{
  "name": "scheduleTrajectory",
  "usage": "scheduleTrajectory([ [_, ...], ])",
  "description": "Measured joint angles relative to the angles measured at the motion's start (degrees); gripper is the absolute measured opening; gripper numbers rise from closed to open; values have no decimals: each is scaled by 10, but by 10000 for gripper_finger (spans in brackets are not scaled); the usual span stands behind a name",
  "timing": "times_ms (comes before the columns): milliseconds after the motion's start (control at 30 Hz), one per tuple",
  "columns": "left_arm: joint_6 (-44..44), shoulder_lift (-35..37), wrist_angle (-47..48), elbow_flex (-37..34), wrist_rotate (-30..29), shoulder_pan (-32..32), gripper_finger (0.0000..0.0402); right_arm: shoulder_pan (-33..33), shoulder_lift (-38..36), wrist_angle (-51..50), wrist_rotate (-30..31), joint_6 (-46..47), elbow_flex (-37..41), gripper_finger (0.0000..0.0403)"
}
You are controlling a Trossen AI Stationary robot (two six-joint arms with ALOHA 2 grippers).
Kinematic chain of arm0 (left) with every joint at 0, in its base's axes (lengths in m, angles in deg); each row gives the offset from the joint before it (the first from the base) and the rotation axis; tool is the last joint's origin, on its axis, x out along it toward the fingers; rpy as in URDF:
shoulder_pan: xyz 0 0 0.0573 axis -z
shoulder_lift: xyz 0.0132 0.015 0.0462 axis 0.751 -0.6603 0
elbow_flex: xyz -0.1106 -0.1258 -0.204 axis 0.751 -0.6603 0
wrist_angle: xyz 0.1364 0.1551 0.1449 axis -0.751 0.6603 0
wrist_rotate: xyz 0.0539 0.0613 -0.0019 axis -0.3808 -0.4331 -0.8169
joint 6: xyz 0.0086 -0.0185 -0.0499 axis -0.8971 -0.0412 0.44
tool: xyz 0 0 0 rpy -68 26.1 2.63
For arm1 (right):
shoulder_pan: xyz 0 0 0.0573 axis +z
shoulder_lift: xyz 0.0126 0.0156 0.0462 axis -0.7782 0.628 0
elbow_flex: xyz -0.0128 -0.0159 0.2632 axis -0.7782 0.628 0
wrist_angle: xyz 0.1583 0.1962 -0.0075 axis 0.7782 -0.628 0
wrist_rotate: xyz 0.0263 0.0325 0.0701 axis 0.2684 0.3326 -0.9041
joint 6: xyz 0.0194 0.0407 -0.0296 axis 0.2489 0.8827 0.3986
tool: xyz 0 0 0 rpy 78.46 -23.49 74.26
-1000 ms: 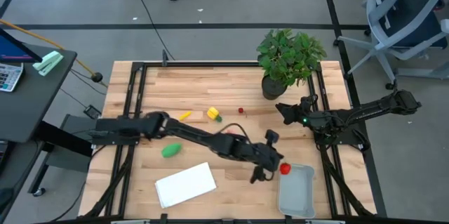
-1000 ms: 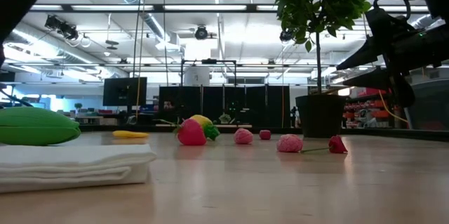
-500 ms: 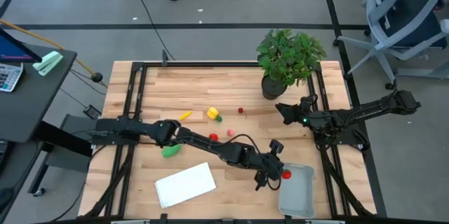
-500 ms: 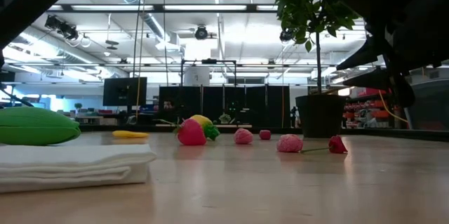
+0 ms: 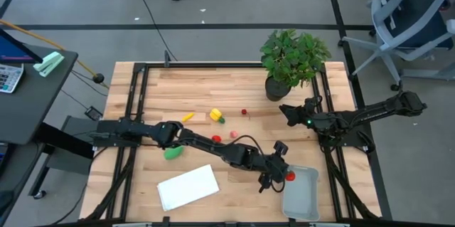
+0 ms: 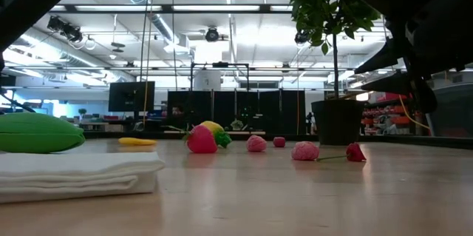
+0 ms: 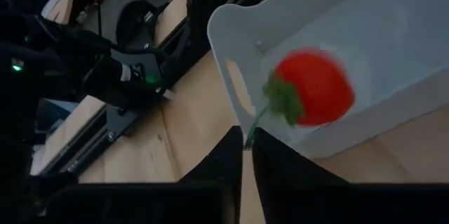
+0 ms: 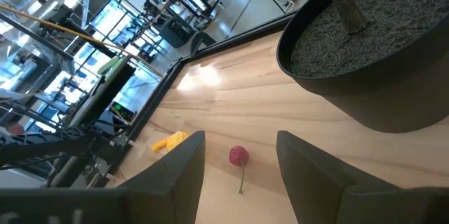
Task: Pick and placing Produce into tupperware
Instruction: Put the left red strawberry into the gray bin, then put the bottom red cherry into the gray bin
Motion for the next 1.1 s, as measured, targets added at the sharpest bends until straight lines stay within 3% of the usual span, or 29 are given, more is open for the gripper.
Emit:
scheduleTrajectory([
  [267,-12,0,4,0,-6,0,108,0,0,0,0,0,0,185],
  [467,-11,25,40,10,-169,-3,131,0,0,0,6,-4,0,185],
  [567,0,45,101,15,-218,-14,134,-1,0,0,35,-28,0,185],
  [867,123,147,379,13,-224,-83,129,-1,0,22,88,-26,0,185],
  [1000,185,200,516,13,-224,-118,114,-1,0,33,71,-17,0,185],
  [1100,230,233,610,13,-224,-147,104,-1,0,55,0,-14,0,185],
])
